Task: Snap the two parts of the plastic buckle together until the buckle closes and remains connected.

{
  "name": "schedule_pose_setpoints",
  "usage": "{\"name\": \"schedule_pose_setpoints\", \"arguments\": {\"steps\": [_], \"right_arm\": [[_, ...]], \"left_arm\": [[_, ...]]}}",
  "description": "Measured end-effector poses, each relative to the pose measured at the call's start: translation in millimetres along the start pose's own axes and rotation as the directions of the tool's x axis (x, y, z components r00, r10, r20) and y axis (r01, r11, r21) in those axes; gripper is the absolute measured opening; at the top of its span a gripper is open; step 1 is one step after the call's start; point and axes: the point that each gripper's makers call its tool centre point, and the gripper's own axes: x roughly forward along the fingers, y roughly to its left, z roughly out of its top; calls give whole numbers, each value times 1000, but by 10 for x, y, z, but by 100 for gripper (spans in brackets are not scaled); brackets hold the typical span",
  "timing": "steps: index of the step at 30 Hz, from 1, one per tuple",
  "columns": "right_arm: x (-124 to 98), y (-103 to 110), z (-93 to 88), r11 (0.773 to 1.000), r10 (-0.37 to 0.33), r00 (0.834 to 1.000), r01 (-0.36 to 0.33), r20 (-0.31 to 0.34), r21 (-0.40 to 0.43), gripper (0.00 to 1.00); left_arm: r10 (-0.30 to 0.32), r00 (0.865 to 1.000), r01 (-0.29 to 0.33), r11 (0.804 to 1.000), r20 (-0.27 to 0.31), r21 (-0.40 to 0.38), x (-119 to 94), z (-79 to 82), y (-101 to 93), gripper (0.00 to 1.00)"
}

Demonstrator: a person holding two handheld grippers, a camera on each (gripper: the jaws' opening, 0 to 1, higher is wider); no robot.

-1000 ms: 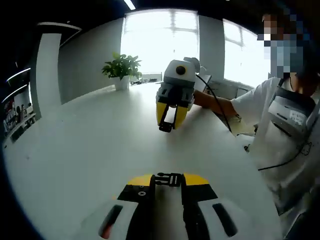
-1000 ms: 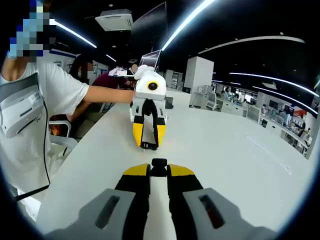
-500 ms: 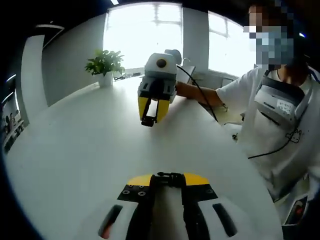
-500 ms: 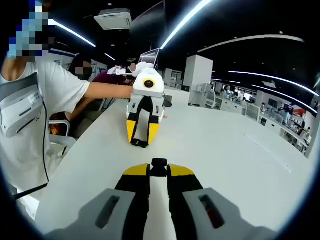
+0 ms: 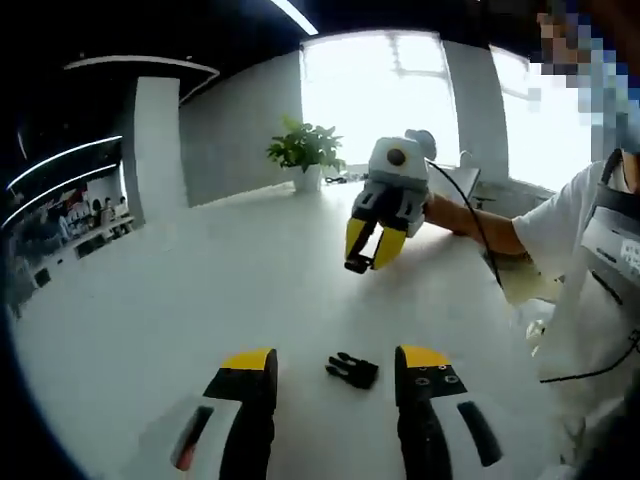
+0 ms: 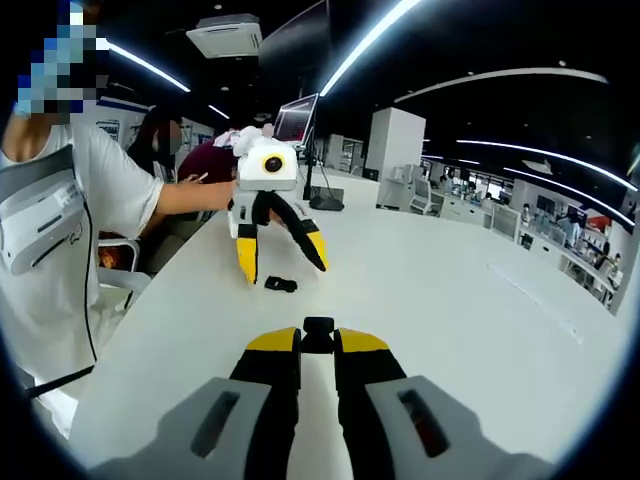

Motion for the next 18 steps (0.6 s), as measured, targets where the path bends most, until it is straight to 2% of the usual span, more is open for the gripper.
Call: {"name": "schedule_pose_setpoints", "arguments": {"steps": [1,3,4,5,6,7,9,14,18], "right_arm": [[4,4,-4,1000,1,1000,-1,-3,-1,12],[9,11,-6,1000,3,1000,-3,-5,-3,12],[11,12,-6,1000,3,1000,-3,-6,-3,12],[12,13,-5,1000,4,1000,-4,-6,-3,12],[12,11,-3,1000,4,1000,-4,-5,-3,12],[11,9,-2,1000,4,1000,-4,-4,-2,12],[13,10,-3,1000,5,1000,-5,-4,-1,12],[22,29,-9,1000,11,1000,-11,-9,-4,12],[16,42,-12,1000,12,1000,-12,-9,-6,12]], "left_arm": [[39,999,-38,999,21,-35,-26,19,21,48],[77,995,-70,992,64,-102,-62,49,-42,46],[128,991,-121,981,39,-152,-67,-4,-22,45],[151,988,-145,981,36,-131,-66,-23,-33,46],[200,978,-191,971,50,-146,-69,-26,-11,45],[233,972,-223,960,40,-171,-70,-64,-10,45],[292,956,-283,944,32,-170,-74,-97,17,46],[308,951,-294,933,35,-208,-27,-60,-39,45],[350,937,-343,920,3,-188,-12,-114,-55,44]]}}
